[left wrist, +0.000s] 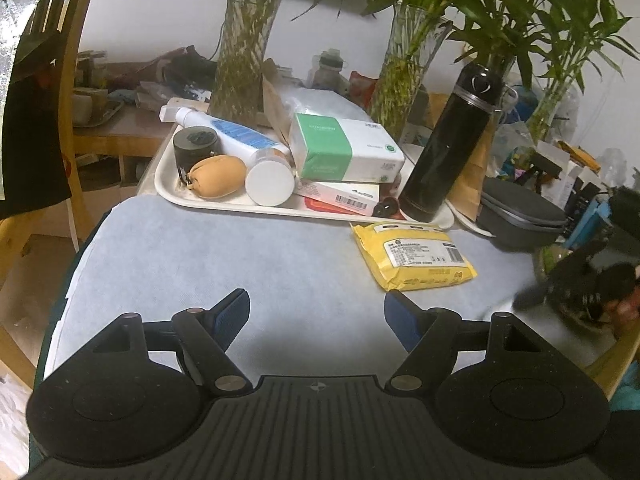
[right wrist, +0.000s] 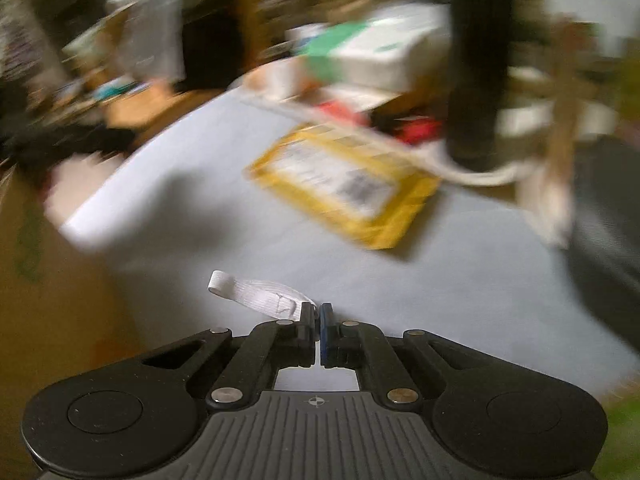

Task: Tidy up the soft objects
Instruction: 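Grasp the white strap on the table with the right gripper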

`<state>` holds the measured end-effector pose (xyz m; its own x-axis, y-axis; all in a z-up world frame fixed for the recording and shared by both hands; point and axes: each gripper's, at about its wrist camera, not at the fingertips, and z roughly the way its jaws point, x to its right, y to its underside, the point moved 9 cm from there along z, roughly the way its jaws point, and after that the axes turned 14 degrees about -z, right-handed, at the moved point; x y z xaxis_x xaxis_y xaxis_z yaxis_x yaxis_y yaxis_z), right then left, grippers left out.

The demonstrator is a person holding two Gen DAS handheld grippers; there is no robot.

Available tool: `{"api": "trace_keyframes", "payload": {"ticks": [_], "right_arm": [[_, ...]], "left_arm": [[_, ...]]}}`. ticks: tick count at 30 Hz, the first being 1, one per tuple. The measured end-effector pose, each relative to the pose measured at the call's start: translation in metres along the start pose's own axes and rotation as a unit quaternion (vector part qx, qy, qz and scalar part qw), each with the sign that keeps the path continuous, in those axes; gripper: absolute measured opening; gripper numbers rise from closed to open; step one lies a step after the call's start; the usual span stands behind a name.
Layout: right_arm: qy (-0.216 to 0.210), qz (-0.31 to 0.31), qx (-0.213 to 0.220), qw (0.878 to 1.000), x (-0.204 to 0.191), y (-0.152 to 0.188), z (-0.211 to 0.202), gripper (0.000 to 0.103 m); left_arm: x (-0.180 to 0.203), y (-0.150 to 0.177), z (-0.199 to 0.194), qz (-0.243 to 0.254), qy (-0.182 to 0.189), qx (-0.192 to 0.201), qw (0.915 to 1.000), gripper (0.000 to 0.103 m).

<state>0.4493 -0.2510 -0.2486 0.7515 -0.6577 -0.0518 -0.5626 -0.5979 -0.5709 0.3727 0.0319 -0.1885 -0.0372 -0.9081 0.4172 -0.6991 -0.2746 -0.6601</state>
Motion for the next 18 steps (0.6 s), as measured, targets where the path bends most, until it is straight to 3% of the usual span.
{"api": "trace_keyframes", "payload": {"ticks": [3,7,9,11,13,18], "right_arm": [[0.037,0.016,-0.022,0.999,0.003,0.008,-0.009,0.005],[0.038,0.014,-0.048,0.998,-0.006,0.017,-0.007,0.007],[0.037,0.003,-0.048,0.998,-0.01,0.018,-0.005,0.016],[0.033,-0.011,-0.043,0.998,-0.016,0.018,-0.005,0.045],[0.025,-0.027,-0.028,0.999,-0.026,0.014,-0.003,0.066],[-0.008,-0.076,-0.027,0.997,-0.038,0.009,0.017,0.067]], "left_arm": [[0.0,0.002,0.003,-0.001,0.001,-0.005,1.0,0.074],[0.002,0.003,0.002,0.006,0.004,-0.003,1.0,0.074],[0.003,0.003,0.001,0.008,0.003,0.0,1.0,0.074],[0.003,0.004,0.001,0.01,0.001,0.002,0.9999,0.074],[0.002,0.004,0.002,0.01,-0.001,0.002,1.0,0.074],[0.0,0.003,0.003,0.001,-0.001,0.001,1.0,0.074]]}}
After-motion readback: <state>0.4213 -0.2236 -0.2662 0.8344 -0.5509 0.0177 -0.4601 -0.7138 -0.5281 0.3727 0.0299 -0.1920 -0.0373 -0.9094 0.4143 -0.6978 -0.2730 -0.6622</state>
